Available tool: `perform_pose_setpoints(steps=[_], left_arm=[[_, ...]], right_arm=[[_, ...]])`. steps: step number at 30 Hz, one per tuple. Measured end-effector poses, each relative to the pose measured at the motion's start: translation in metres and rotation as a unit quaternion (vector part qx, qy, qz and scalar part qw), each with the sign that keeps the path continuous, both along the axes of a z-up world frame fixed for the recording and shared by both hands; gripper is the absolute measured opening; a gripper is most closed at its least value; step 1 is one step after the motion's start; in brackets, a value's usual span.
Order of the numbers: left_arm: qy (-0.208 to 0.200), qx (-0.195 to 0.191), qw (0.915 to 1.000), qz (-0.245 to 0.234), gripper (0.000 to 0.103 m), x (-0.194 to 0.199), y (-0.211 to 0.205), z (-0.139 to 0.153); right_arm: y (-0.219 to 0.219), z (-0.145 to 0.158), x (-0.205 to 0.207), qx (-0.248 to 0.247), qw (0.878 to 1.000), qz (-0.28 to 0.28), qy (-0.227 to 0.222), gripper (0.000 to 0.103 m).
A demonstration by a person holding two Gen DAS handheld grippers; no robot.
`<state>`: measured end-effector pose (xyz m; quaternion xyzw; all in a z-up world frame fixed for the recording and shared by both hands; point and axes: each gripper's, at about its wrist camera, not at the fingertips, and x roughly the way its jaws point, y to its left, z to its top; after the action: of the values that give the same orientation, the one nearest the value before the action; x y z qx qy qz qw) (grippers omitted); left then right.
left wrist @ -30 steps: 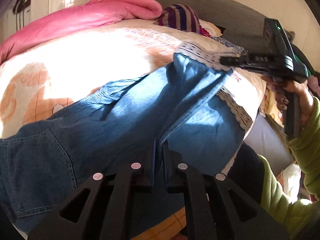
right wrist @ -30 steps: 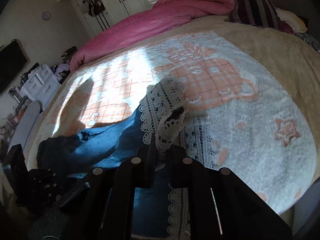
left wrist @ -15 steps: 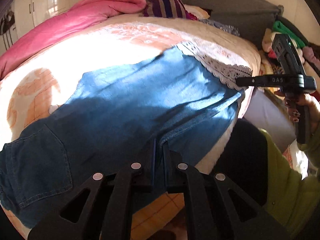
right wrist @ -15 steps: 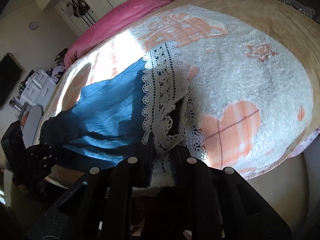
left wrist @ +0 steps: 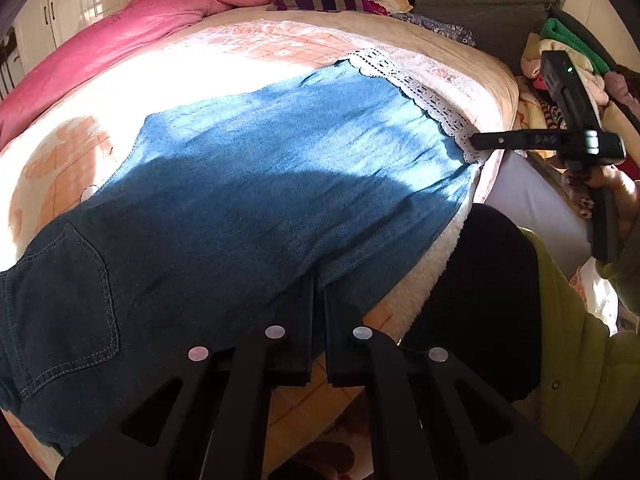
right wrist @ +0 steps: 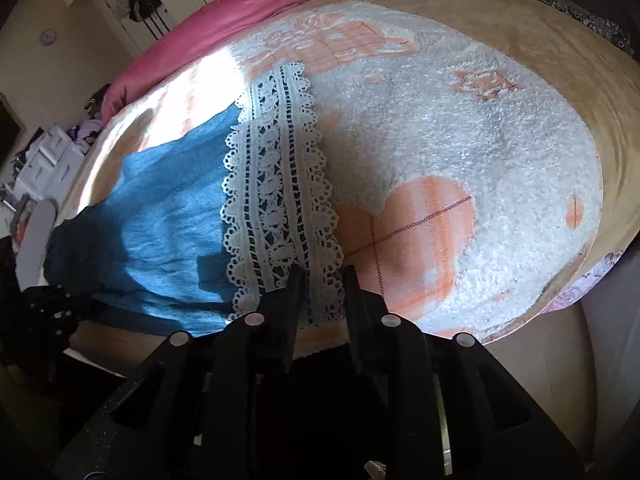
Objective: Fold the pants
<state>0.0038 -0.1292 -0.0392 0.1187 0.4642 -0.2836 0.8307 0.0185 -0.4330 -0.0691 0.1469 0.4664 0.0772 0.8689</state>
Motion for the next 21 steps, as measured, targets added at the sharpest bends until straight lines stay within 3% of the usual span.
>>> perform_pose_setpoints(steps=[2, 4, 6, 8, 13, 16, 17, 18, 19, 21], left_arm=[[0.001, -0.004, 1.0, 0.001, 0.004, 0.0, 0.002, 0.001], [0.0, -0.007, 1.0, 0.001, 0.004, 0.0, 0.002, 0.001], [0.0, -0.009, 1.0, 0.001, 0.004, 0.001, 0.003, 0.0], [0.0, -0.012, 0.9999, 0.001, 0.004, 0.002, 0.002, 0.0], [-0.004, -0.023, 0.9997, 0.002, 0.004, 0.001, 0.004, 0.004], [-0.008, -0.029, 0.9995, 0.001, 0.004, -0.002, 0.006, 0.007], [-0.009, -0.03, 0.9995, 0.0, 0.004, -0.002, 0.007, 0.007], [-0.009, -0.031, 0.9995, 0.0, 0.004, -0.002, 0.007, 0.008], [-0.008, -0.031, 0.9995, -0.001, 0.004, -0.002, 0.007, 0.008], [-0.005, -0.031, 0.9995, -0.006, 0.004, -0.003, 0.007, 0.008]], right_arm=[[-0.007, 0.006, -0.002, 0.009, 1.0, -0.015, -0.001, 0.03], [-0.006, 0.027, -0.011, -0.047, 0.998, -0.019, -0.048, 0.034], [0.01, 0.051, -0.021, -0.101, 0.989, 0.023, -0.108, 0.034], [0.041, 0.061, -0.027, -0.114, 0.978, 0.109, -0.133, 0.034], [0.135, 0.049, -0.038, -0.154, 0.927, 0.3, -0.166, 0.034], [0.172, 0.034, -0.035, -0.194, 0.899, 0.361, -0.155, 0.034], [0.176, 0.029, -0.031, -0.21, 0.895, 0.364, -0.15, 0.033], [0.179, 0.025, -0.026, -0.222, 0.894, 0.361, -0.144, 0.021], [0.179, 0.021, -0.021, -0.219, 0.896, 0.363, -0.133, 0.002], [0.174, 0.02, -0.021, -0.203, 0.896, 0.375, -0.124, 0.002]])
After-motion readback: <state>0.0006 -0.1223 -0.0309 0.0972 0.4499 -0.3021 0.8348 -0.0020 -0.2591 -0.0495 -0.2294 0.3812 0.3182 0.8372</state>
